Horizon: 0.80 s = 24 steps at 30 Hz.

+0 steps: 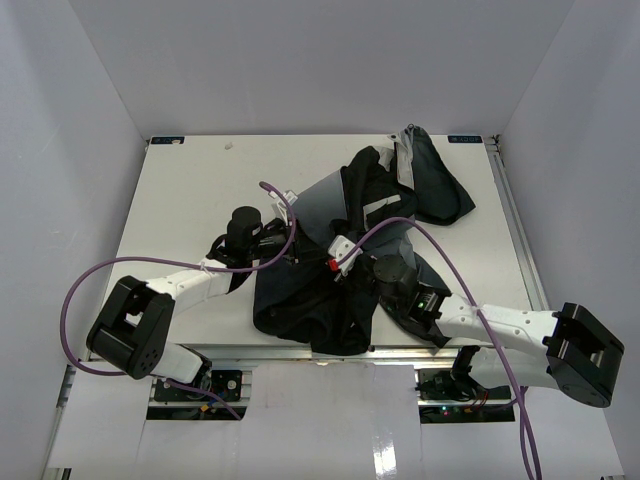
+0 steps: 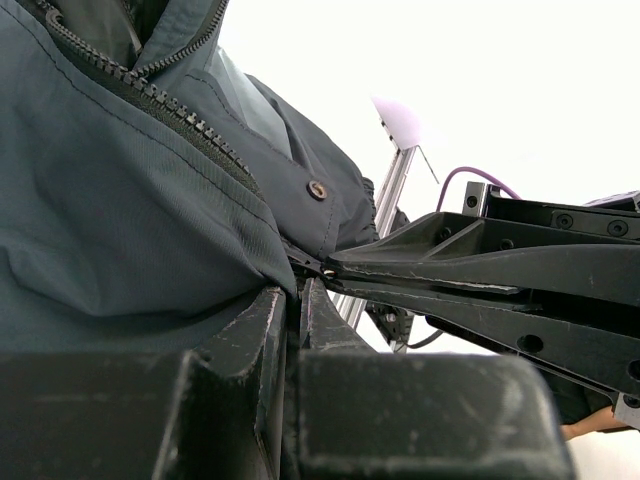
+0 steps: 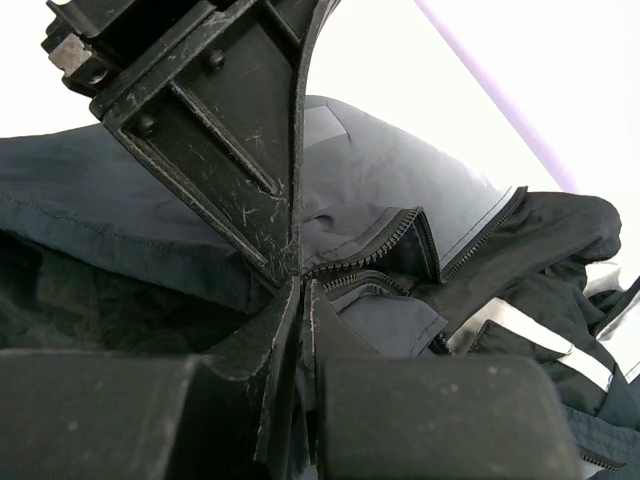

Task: Zip up the jacket

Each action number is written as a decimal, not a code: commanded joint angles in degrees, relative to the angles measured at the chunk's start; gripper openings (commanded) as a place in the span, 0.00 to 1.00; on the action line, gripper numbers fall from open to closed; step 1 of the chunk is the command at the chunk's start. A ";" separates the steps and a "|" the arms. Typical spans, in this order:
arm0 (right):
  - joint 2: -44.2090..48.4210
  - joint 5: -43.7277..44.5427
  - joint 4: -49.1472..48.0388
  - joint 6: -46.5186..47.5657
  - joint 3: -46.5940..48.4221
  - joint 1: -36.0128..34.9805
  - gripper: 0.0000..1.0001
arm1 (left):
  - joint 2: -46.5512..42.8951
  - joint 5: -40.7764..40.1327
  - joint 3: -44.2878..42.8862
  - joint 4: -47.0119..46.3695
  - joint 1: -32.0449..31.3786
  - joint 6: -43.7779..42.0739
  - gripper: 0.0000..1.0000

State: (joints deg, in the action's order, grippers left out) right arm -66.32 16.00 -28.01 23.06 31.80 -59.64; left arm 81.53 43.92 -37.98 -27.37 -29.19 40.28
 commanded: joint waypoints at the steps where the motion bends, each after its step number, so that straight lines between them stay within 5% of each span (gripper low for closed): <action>1: 0.55 8.59 -3.10 0.43 2.84 2.13 0.08 | -2.94 8.63 0.26 0.84 -1.48 -0.27 0.00; 9: 1.27 8.15 -3.20 6.22 2.98 2.68 0.08 | -3.13 8.46 0.28 1.34 -1.83 -1.07 0.00; 14: 1.15 4.74 -0.74 6.63 4.50 2.77 0.24 | -3.14 8.46 0.27 1.36 -1.92 -1.17 0.00; 24: -0.54 6.33 -1.31 4.21 5.24 3.41 0.20 | -3.20 8.48 0.29 1.36 -1.92 -1.17 0.00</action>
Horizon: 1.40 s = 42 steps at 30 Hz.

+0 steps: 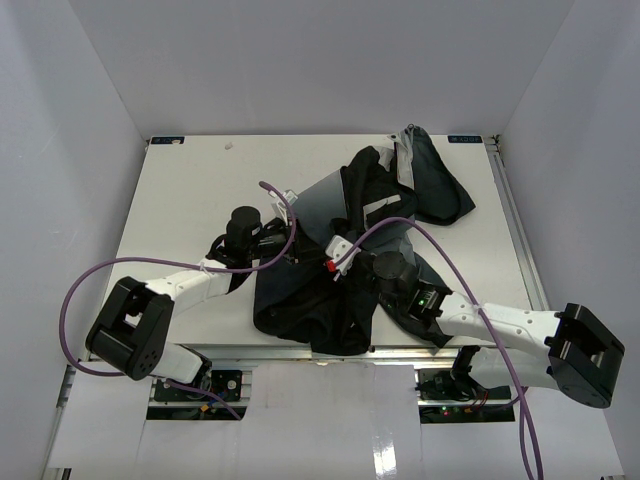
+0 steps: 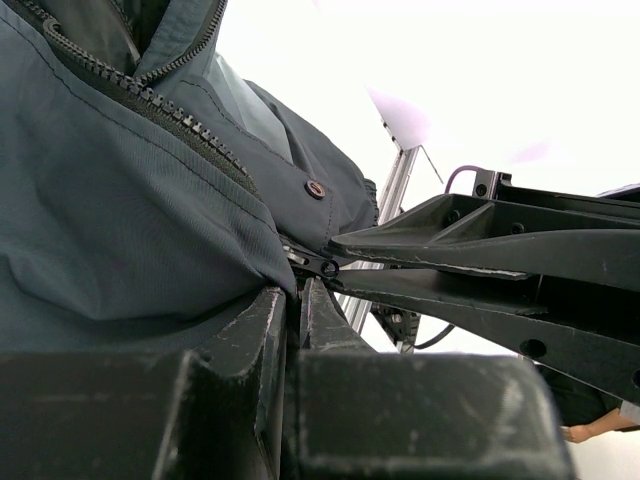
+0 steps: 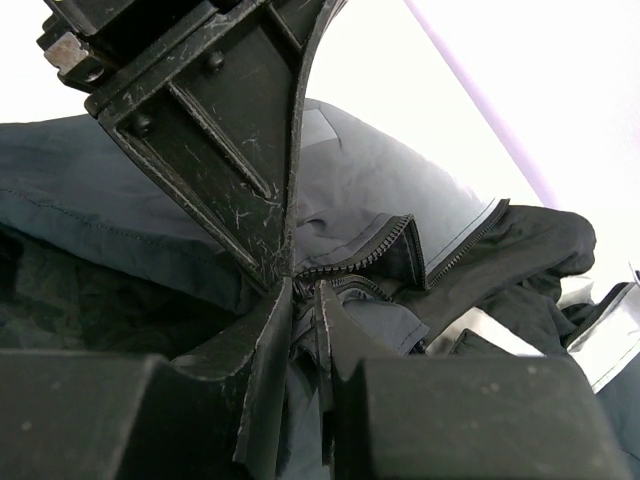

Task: Zip up the jacket

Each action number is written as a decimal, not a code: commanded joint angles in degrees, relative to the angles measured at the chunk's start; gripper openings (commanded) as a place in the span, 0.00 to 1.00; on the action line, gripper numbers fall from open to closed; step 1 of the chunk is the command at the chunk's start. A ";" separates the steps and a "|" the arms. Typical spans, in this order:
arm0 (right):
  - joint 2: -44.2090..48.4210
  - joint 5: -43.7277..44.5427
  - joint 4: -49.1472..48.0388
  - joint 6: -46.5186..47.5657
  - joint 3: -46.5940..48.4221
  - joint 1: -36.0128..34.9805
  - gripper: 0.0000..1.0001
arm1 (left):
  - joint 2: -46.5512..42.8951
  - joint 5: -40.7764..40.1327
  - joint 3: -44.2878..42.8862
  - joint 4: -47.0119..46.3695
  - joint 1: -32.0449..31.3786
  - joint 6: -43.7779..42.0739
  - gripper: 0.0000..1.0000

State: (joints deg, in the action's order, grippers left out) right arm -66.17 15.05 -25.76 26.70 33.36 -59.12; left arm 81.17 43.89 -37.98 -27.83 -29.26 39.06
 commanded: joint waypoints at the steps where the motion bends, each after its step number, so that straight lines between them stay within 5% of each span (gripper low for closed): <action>1: -0.65 7.34 -3.77 0.31 3.84 3.00 0.21 | -2.79 8.56 0.34 1.82 -1.86 0.06 0.00; 7: -1.48 7.14 -3.51 -1.10 5.20 3.51 0.14 | -2.92 8.49 0.36 1.73 -1.86 -0.03 0.00; 21: 3.24 2.16 2.37 -5.69 3.65 4.15 0.19 | -2.43 8.51 0.11 1.90 -1.95 0.16 0.00; 25: 7.38 -13.63 8.30 -13.50 4.44 9.91 0.38 | -2.86 8.59 0.36 1.55 -1.95 0.15 0.00; 31: 5.01 -45.75 10.54 -30.35 7.85 30.58 0.30 | -2.77 9.28 0.36 1.29 -1.95 0.50 0.00; 34: 2.67 -57.15 6.21 -34.41 6.70 34.31 0.28 | -2.71 9.69 0.50 0.85 -1.95 0.99 0.00; 42: -1.32 -69.80 -5.75 -41.38 1.36 36.97 0.35 | -1.95 10.16 0.46 0.06 -1.95 1.55 0.00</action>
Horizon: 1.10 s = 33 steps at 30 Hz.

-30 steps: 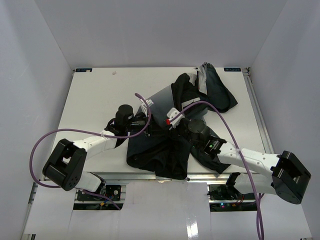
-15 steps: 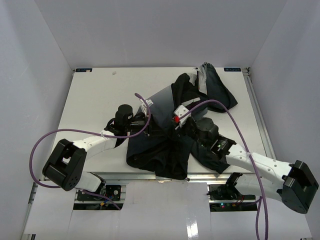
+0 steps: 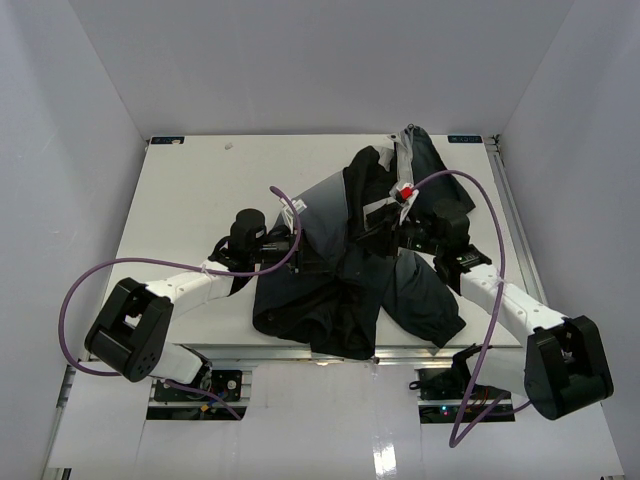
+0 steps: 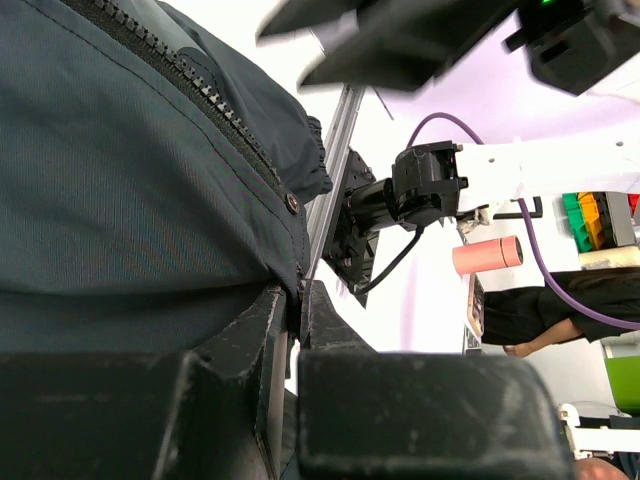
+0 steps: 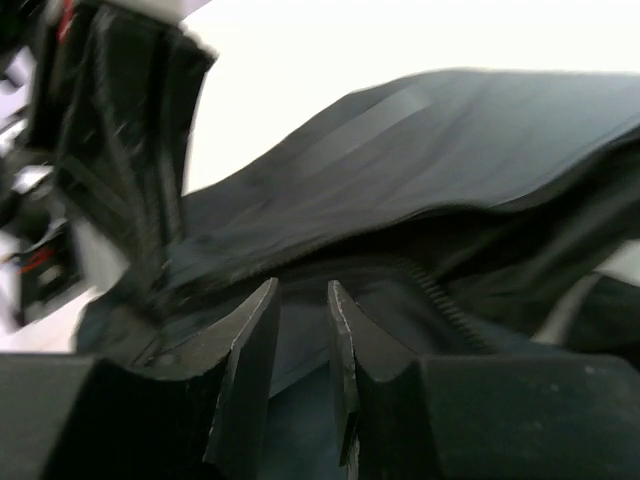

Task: Zip up the jacket

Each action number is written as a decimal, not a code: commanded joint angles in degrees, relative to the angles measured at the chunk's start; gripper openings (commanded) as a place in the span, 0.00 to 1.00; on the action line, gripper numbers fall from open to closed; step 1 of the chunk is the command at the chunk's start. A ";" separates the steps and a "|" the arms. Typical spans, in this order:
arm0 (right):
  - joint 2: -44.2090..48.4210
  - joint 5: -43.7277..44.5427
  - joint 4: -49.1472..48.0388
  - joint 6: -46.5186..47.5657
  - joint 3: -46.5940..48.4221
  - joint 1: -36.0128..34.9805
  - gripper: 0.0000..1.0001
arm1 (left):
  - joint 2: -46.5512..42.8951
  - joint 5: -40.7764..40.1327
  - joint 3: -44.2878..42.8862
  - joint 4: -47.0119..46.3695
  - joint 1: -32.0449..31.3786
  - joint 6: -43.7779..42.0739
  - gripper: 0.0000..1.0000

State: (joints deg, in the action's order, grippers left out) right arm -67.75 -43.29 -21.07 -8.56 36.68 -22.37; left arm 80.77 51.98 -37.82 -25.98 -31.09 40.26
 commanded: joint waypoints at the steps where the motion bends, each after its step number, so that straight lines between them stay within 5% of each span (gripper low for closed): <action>1: 0.20 -12.21 -11.90 -6.95 -2.57 0.22 0.36 | -1.47 2.08 0.27 -1.79 -0.11 0.38 0.00; 17: -2.35 -15.18 -21.20 -9.92 -6.21 -0.04 0.48 | -1.24 1.99 0.47 -1.96 -0.11 0.44 0.00; 33: -9.36 -12.50 -22.67 -8.23 -3.43 -2.85 0.48 | -0.92 1.95 0.47 -1.97 -0.11 0.47 0.00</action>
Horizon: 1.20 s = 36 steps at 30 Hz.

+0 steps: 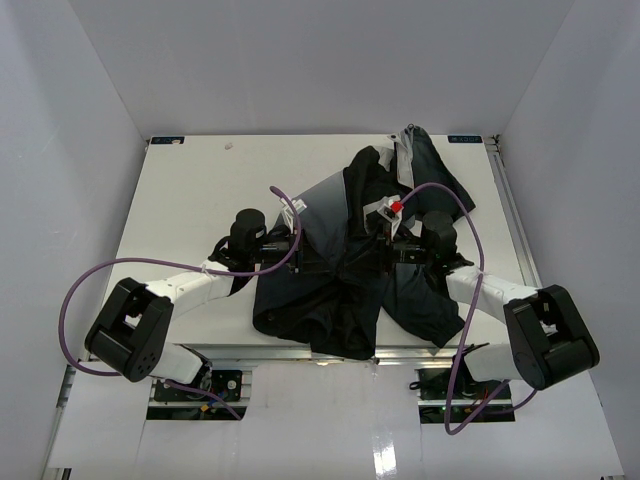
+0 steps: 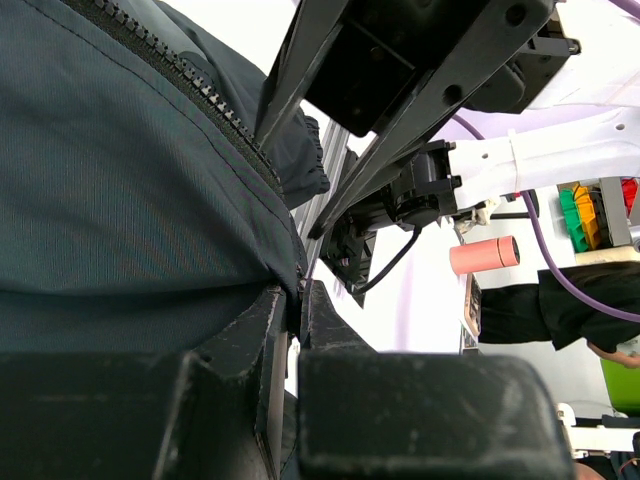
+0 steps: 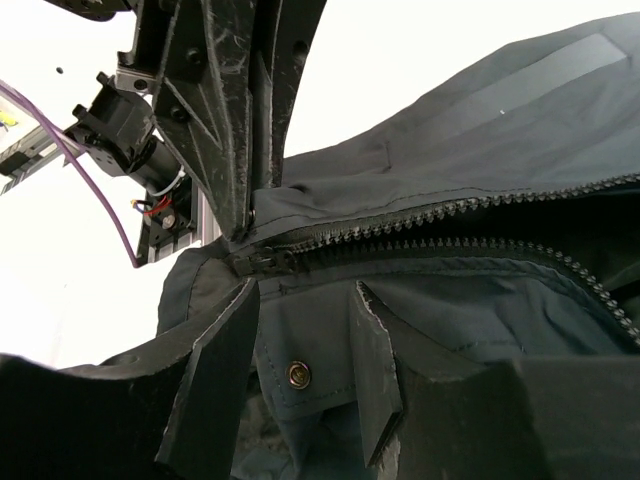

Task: Zip up the jacket

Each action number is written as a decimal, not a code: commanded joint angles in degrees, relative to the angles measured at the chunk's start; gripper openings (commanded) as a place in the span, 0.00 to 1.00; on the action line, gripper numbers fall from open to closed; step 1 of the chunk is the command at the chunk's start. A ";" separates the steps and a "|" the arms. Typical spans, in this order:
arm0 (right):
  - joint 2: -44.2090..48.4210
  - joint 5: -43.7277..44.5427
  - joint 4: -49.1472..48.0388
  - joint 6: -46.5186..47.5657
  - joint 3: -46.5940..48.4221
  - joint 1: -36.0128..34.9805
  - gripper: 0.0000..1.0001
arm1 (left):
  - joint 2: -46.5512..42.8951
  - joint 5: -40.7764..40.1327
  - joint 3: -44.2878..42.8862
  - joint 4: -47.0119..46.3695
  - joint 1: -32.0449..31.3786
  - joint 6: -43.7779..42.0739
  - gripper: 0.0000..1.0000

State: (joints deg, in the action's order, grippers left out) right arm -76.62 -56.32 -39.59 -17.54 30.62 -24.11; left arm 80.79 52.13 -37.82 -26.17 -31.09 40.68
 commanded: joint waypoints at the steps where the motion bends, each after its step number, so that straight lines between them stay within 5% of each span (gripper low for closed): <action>1: -0.75 0.55 -4.27 0.75 2.89 -1.37 0.48 | -0.90 1.82 0.47 -1.78 -0.11 0.01 0.00; 22: -3.28 1.31 -3.89 1.10 4.71 -3.43 0.46 | -0.49 1.75 0.12 -1.78 -0.11 0.19 0.00; 26: -3.59 1.45 -3.74 1.19 4.96 -3.76 0.40 | -0.65 1.66 0.12 -1.61 -0.11 0.11 0.00; 31: -2.82 1.60 -3.83 0.86 4.58 -4.07 0.17 | -0.65 1.57 0.10 -1.45 -0.11 0.11 0.00; 36: -1.34 1.92 -3.67 0.61 3.09 -4.24 0.23 | -0.87 1.43 0.08 -1.26 -0.11 0.15 0.00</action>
State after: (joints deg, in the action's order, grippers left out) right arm -79.99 -54.61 -41.99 -17.43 33.34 -27.71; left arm 80.97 52.10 -37.81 -26.00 -30.99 40.95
